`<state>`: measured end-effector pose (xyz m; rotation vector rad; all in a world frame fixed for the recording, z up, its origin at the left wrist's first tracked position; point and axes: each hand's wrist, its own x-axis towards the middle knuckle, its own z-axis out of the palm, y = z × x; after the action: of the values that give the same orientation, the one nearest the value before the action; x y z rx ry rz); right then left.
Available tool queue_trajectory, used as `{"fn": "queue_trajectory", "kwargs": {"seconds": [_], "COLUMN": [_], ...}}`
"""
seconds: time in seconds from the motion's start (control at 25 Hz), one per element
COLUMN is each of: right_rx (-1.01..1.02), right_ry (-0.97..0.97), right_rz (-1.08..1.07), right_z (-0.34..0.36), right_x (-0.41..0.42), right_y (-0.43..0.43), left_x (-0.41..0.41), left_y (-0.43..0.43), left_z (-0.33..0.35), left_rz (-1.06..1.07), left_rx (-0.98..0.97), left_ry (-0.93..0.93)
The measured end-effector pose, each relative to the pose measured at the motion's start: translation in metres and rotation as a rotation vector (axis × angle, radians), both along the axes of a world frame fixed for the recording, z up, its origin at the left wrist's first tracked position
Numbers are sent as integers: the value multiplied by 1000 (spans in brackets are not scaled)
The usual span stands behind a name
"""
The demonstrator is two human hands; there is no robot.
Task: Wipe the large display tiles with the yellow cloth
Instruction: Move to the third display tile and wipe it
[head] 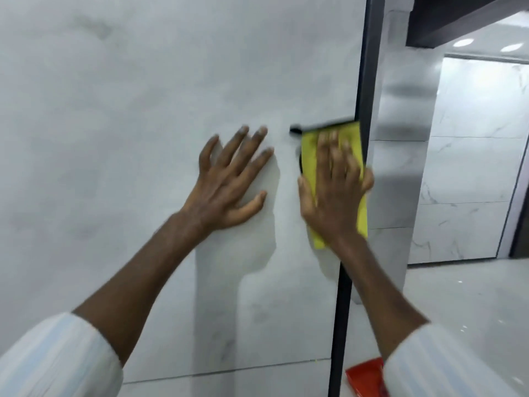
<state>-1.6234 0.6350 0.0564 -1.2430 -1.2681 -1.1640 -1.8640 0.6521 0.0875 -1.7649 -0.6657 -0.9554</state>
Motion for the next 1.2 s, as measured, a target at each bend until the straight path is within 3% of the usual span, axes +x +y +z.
{"fn": "queue_trajectory", "kwargs": {"seconds": [0.12,0.2,0.28,0.52,0.64,0.8,0.88,0.96,1.08,1.2], "right_rx": [-74,-115,-109,37,41,-136,-190,-185,-68,33], "right_ry": [-42,-26,-10,91,52,2,36,57,81,145], "right_rz": [27,16,31,79,130,87,78,116,164,203], "right_z": [-133,-182,-182,-76,-139,-279,-304,-288,-207,-151], "right_x": [1,-3,-4,-11,-9,-7,-8,-12,-21,-32], "right_y": [-4,-9,-9,1,3,-9,-14,-17,-12,-1], "left_x": [-12,-15,-15,-15,-15,-17,-13,-16,-33,-63], "left_y": [-5,-1,4,8,9,9,7,3,-11,-18], "left_z": [-71,-94,-100,-104,-106,-104,-102,-105,-134,-168], "left_rz": [58,105,122,124,121,157,153,127,107,207], "left_rx": [-60,-41,1,1,-7,-5,-18,-73,-160,-164], "left_ry": [-33,5,21,-5,-5,5,7,18,33,65]}}
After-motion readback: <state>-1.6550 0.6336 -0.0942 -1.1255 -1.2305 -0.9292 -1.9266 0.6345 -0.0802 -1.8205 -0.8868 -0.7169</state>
